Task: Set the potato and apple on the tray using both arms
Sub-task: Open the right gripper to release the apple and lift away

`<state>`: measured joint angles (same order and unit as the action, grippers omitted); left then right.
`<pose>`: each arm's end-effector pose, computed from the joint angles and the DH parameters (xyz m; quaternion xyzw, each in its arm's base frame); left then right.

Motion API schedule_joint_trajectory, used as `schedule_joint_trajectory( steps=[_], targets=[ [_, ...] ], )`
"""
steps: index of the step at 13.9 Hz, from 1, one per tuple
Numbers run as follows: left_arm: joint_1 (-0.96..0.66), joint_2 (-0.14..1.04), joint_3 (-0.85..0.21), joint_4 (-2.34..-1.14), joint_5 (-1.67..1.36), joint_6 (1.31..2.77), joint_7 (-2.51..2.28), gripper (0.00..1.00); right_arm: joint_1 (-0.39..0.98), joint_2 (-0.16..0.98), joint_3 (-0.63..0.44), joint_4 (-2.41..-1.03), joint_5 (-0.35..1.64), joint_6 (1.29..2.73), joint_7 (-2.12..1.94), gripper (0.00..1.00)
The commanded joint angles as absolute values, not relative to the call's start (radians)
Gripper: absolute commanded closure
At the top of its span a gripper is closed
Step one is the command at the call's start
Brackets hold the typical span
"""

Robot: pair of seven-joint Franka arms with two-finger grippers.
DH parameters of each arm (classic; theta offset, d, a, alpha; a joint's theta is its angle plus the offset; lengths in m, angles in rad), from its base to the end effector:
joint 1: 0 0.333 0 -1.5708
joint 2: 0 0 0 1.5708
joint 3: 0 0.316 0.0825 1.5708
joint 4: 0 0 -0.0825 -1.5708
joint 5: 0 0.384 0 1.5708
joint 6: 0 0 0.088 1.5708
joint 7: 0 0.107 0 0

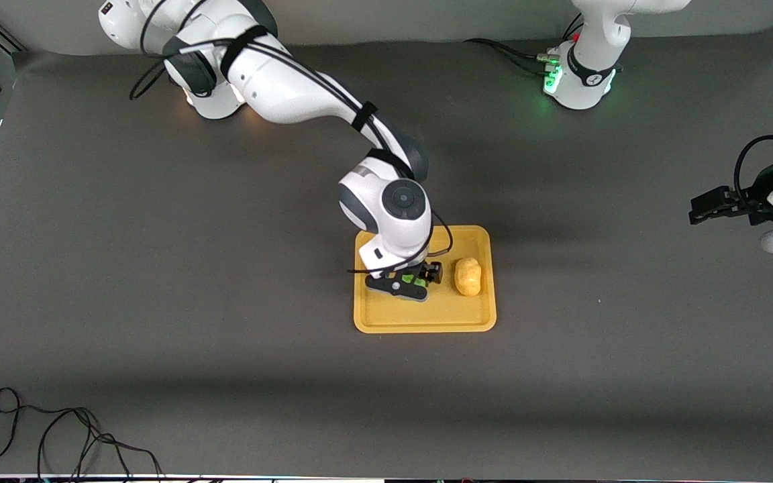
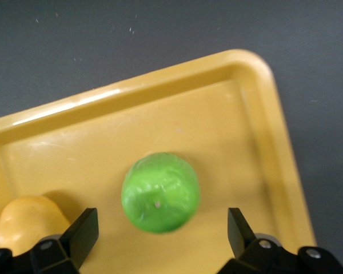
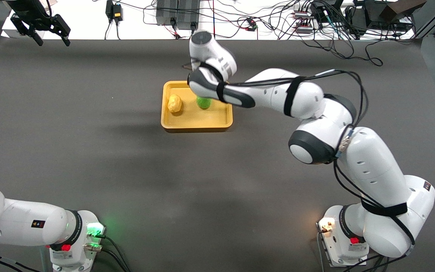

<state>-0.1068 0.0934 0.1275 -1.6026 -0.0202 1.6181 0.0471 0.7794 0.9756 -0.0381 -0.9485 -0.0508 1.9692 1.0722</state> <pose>0.5821 0.0070 0.5607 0.9992 -0.0124 -0.0384 0.0054 0.5767 0.5393 0.2839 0.9881 -0.1467 0.0450 0.0061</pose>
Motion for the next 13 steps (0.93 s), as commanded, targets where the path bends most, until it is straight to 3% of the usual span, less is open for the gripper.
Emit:
schedule_joint_trajectory(
  steps=[1, 4, 6, 13],
  targets=[
    [-0.118, 0.087, 0.14, -1.617, -0.023, 1.6, 0.052, 0.0, 0.769, 0.818, -0.048, -0.977, -0.064, 1.806, 1.089, 0.0],
    [-0.115, 0.087, 0.14, -1.615, -0.023, 1.617, 0.051, 0.0, 0.694, 0.663, -0.048, -0.997, -0.068, 1.652, 0.879, 0.0],
    [-0.117, 0.087, 0.141, -1.614, -0.023, 1.62, 0.051, 0.0, 0.605, 0.531, -0.048, -1.098, -0.064, 1.56, 0.665, 0.0],
    [-0.121, 0.091, 0.14, -1.625, -0.021, 1.651, -0.023, 0.0, 0.365, 0.119, -0.071, -1.489, -0.043, 1.588, 0.206, 0.0]
  ],
)
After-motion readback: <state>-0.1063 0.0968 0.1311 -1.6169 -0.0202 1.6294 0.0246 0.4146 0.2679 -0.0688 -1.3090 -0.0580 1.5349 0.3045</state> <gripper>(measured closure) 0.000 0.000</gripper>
